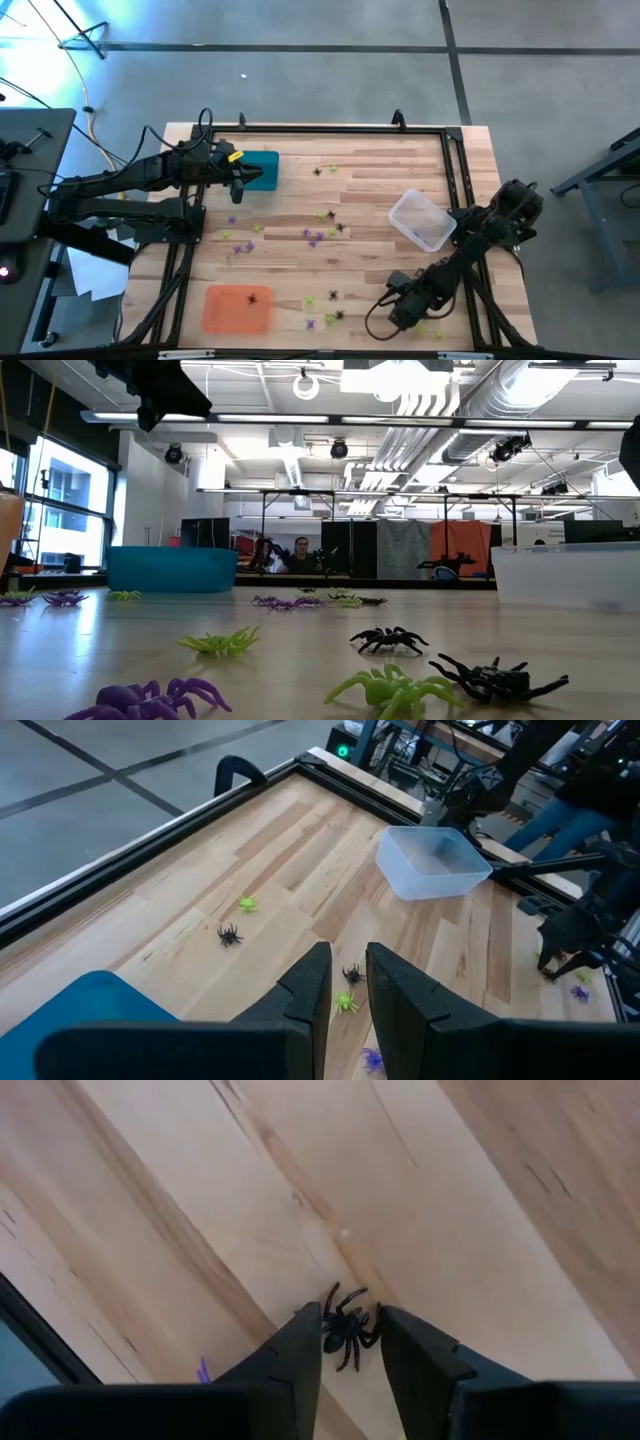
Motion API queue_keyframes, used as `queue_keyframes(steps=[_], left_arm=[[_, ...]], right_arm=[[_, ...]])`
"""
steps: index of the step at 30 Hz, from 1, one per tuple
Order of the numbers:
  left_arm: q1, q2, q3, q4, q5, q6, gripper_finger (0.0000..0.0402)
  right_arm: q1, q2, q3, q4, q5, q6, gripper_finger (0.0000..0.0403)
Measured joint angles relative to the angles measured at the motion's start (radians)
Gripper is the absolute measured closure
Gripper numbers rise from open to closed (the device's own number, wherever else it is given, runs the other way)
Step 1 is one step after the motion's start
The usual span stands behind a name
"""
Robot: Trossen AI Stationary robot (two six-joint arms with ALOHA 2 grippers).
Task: Sort Halloween decoration
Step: Put the black spider toy into the orange bin
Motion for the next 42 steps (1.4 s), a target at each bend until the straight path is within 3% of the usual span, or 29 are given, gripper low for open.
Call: queue_keyframes(steps=[7,16,28,33,42], left_arm=[[0.000,0.000,0.000,0.000,0.000,0.000,0.0348],[0.000,0.000,0.000,0.000,0.000,0.000,0.0348],[0.000,0.000,0.000,0.000,0.000,-0.001,0.0348],[0.000,0.000,0.000,0.001,-0.006,0.008,0.0348],[0.000,0.000,0.000,0.042,-0.007,0.041,0.0348]], right_arm=[[-0.006,0.002,-0.001,-0.004,-0.009,-0.001,0.0395],[-0.007,-0.035,-0.003,-0.012,-0.012,-0.001,0.0402],[-0.057,-0.192,-0.005,-0.049,0.138,-0.031,0.0403],[-0.166,-0.203,-0.005,0.109,0.149,-0.204,0.0403],[-0.388,-0.134,0.022,0.639,0.155,-0.629,0.0403]])
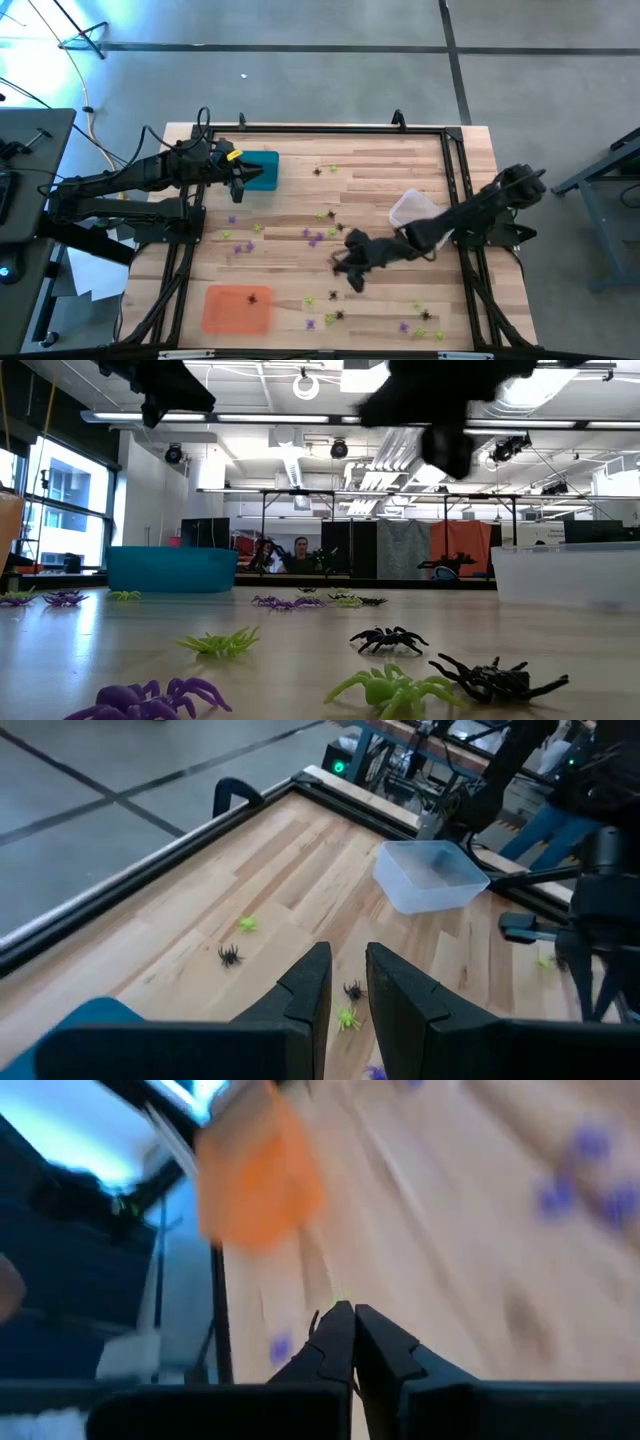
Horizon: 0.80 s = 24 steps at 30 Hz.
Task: Sort Halloween decoration
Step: Put the black spider toy into the orange bin
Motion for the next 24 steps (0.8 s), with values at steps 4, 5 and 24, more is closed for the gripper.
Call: queue_keyframes(steps=[4,5,24], left_arm=[[0.000,0.000,0.000,0.005,0.000,0.021,0.0348],[0.000,0.000,0.000,0.005,0.000,0.025,0.0348],[-0.001,0.000,0.000,0.007,0.079,0.030,0.0348]], right_arm=[[-0.043,0.112,0.129,0.015,0.040,-0.167,0.0403],[-0.050,0.147,0.172,0.013,0.038,-0.208,0.0403],[-0.093,0.746,0.928,-0.065,-0.161,-0.425,0.0403]])
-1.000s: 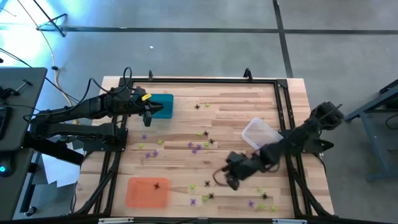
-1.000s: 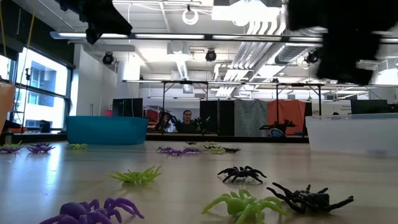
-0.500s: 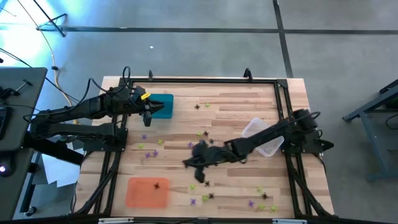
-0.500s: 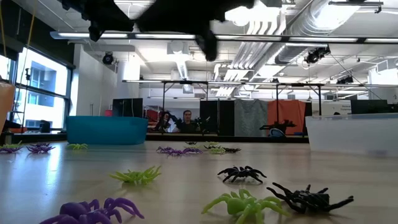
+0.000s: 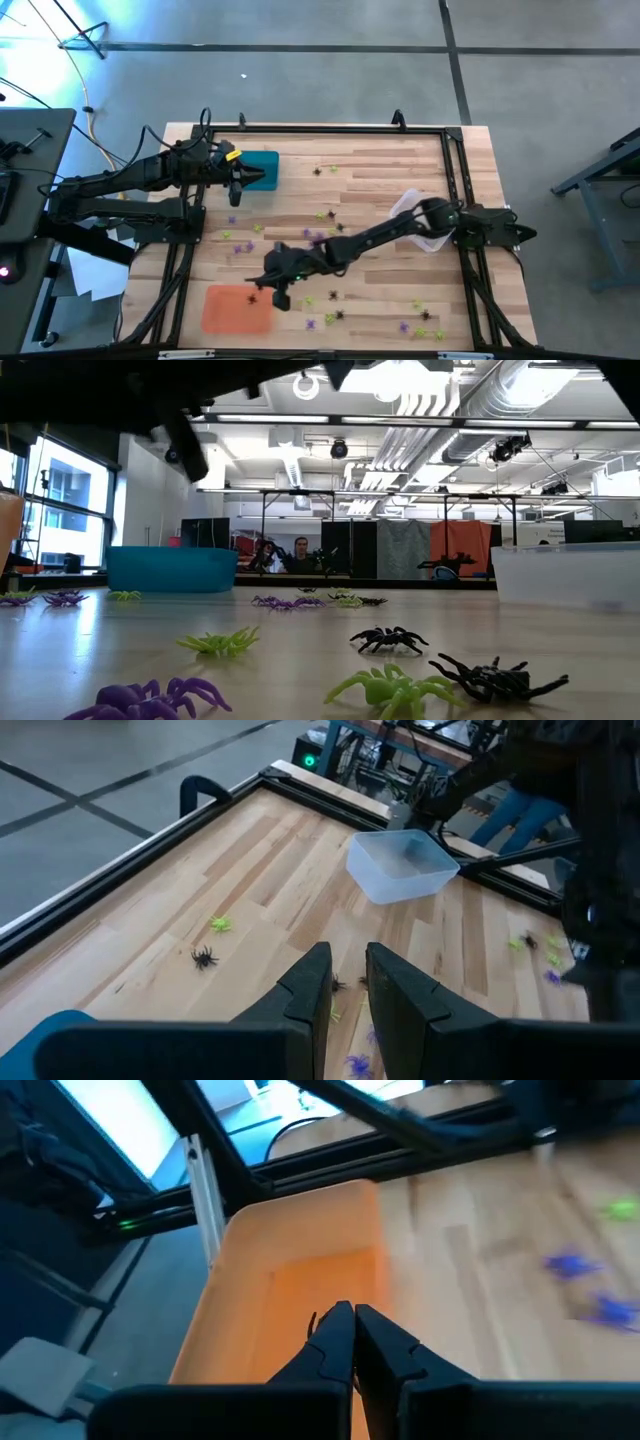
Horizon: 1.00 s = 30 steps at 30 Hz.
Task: Sort Halloween decoration
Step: Put the black spider toy into the orange bin
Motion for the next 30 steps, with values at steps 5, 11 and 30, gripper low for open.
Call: queue_keyframes(steps=[5,11,30], left_arm=[[0.000,0.000,0.000,0.000,0.004,0.000,0.0348],[0.000,0.000,0.000,0.000,0.007,-0.001,0.0348],[0.000,0.000,0.000,-0.024,0.054,-0.038,0.0348]], right_arm=[[0.009,0.078,0.100,0.000,-0.050,0.023,0.0403],[0.032,0.084,0.109,0.009,-0.049,0.024,0.0403],[0.081,0.020,0.121,-0.276,0.017,-0.002,0.0288]])
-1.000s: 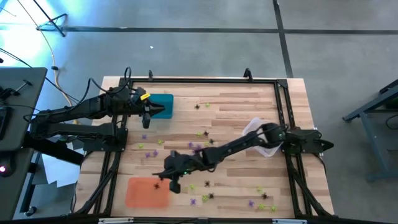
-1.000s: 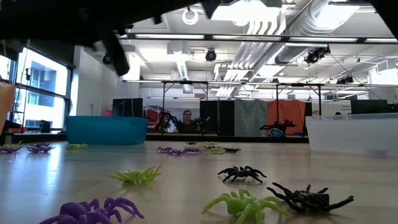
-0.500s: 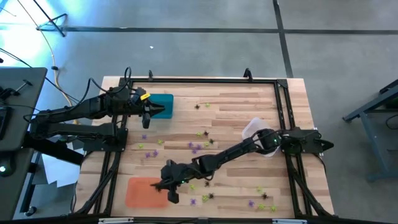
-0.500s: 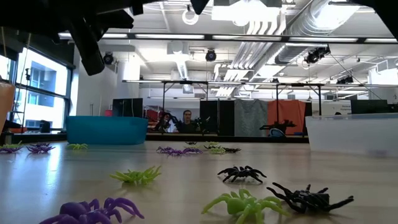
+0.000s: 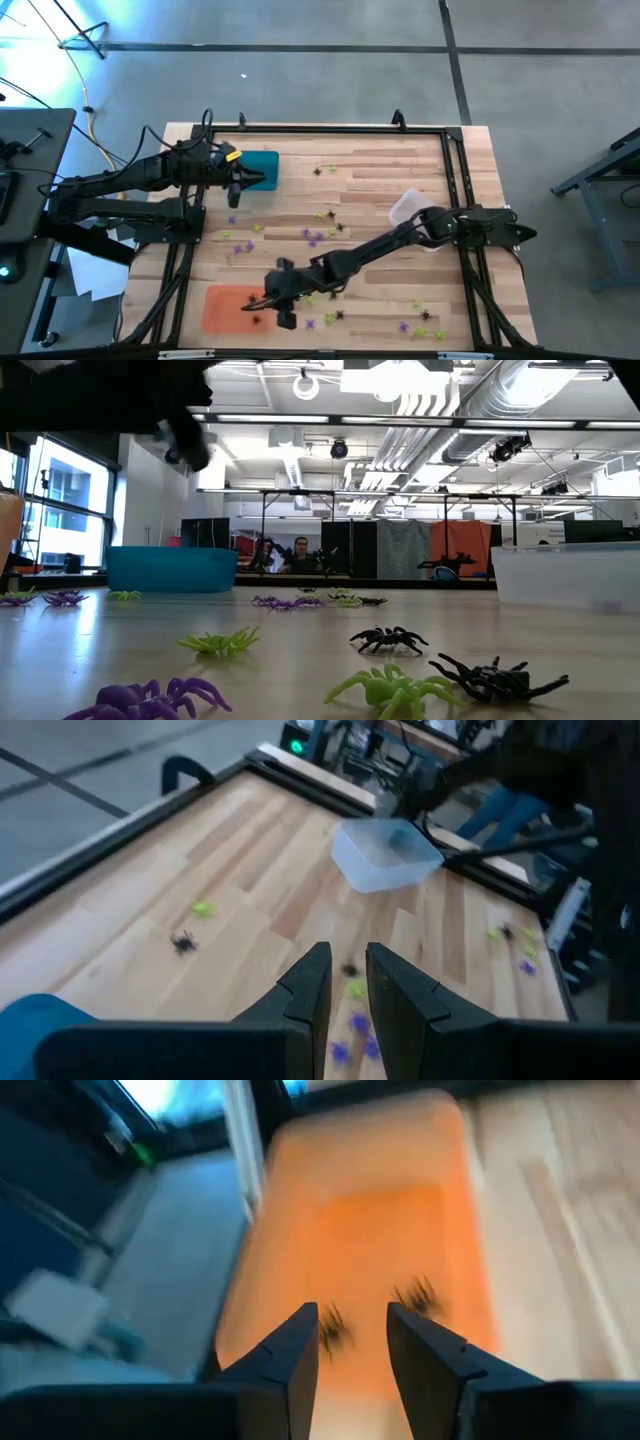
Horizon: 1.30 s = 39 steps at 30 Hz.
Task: Sort Halloween decoration
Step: Put the black spider toy into the orange bin
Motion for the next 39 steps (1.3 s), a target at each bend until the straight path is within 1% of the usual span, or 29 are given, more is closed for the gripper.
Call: queue_keyframes(steps=[4,7,10,12,14,16,19,25,32,35,39], left_arm=[[0.000,0.000,0.000,-0.060,0.027,0.001,0.0348],[0.000,0.000,0.000,-0.103,0.027,0.002,0.0348],[0.000,0.000,0.000,-0.130,0.027,0.002,0.0348],[0.000,0.000,0.000,-0.145,0.027,0.002,0.0348],[0.000,0.000,0.000,-0.147,0.027,0.001,0.0348],[0.000,0.000,0.000,-0.146,0.027,0.001,0.0348],[0.000,0.000,0.000,-0.146,0.026,-0.012,0.0348],[0.000,0.000,0.000,-0.146,0.026,-0.018,0.0348],[0.000,0.000,0.000,-0.146,0.026,-0.003,0.0348],[0.000,0.000,0.000,-0.146,0.025,0.014,0.0348],[0.000,0.000,0.000,-0.146,0.025,0.018,0.0348]], right_arm=[[0.055,-0.061,0.002,-0.304,0.087,0.084,0.0298],[0.105,-0.069,0.001,-0.535,0.110,0.239,0.0301],[0.148,-0.066,0.000,-0.675,0.113,0.400,0.0301],[0.168,-0.060,0.000,-0.705,0.119,0.473,0.0301],[0.185,-0.058,0.000,-0.708,0.148,0.497,0.0301],[0.197,-0.059,0.000,-0.703,0.190,0.499,0.0301],[0.201,-0.059,0.000,-0.738,0.217,0.497,0.0301],[0.185,-0.059,-0.001,-0.827,0.228,0.473,0.0301],[0.147,-0.060,-0.086,-0.737,0.167,0.403,0.0301],[0.136,-0.061,-0.113,-0.738,0.154,0.388,0.0301],[0.120,-0.066,-0.141,-0.695,0.106,0.359,0.0301]])
